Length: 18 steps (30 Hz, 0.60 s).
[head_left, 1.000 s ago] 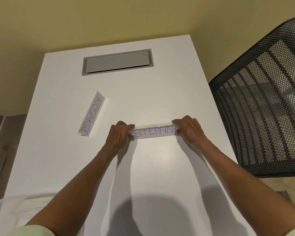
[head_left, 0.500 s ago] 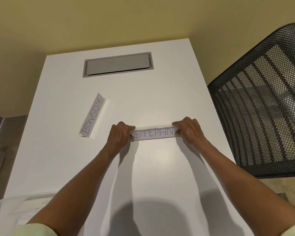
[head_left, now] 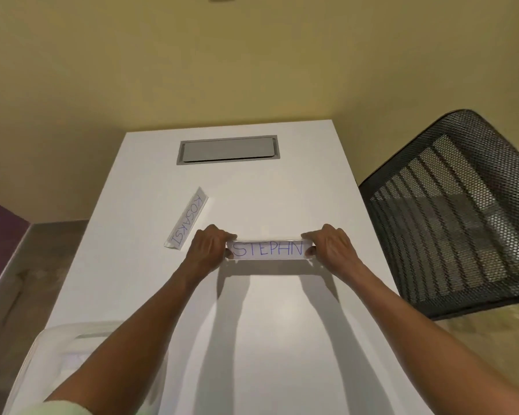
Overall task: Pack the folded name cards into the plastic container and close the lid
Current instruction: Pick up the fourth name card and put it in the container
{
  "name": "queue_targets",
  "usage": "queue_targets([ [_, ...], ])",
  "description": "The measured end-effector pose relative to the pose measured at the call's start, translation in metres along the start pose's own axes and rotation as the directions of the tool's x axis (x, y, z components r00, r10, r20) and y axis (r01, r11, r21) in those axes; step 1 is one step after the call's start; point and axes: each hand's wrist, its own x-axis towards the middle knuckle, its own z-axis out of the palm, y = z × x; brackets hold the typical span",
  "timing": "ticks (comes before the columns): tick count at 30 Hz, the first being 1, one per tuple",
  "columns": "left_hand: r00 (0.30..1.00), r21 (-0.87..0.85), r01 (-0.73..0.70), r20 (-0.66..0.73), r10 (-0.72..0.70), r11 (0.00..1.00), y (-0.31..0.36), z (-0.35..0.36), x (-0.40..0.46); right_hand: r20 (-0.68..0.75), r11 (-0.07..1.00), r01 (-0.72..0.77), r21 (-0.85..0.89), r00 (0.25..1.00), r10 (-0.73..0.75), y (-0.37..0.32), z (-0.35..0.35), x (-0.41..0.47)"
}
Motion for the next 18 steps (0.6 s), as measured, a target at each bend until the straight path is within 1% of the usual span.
queue_targets([
  [4, 1.000, 0.005, -0.013, -0.021, 0.013, 1.000, -0.002, -0.024, -0.026, -0.060, 0.999, 0.037, -0.026, 0.997, -0.038, -0.025, -0.023, -0.014],
  [7, 1.000, 0.023, -0.010, -0.017, 0.011, 1.000, -0.005, -0.041, -0.047, -0.061, 0.996, 0.060, -0.061, 0.996, -0.063, -0.044, -0.035, -0.025],
  [11, 0.999, 0.014, 0.011, -0.030, -0.011, 1.000, -0.011, -0.060, -0.080, -0.036, 1.000, -0.005, -0.026, 0.999, 0.004, -0.071, -0.045, -0.038],
  [16, 0.999, 0.002, 0.046, -0.016, -0.046, 0.999, -0.025, -0.074, -0.127, -0.059, 0.997, 0.078, -0.026, 0.995, -0.080, -0.110, -0.051, -0.061],
  [18, 0.998, -0.004, 0.063, -0.005, -0.063, 0.998, -0.033, -0.078, -0.146, -0.059, 0.997, 0.081, -0.003, 0.995, -0.081, -0.128, -0.051, -0.068],
])
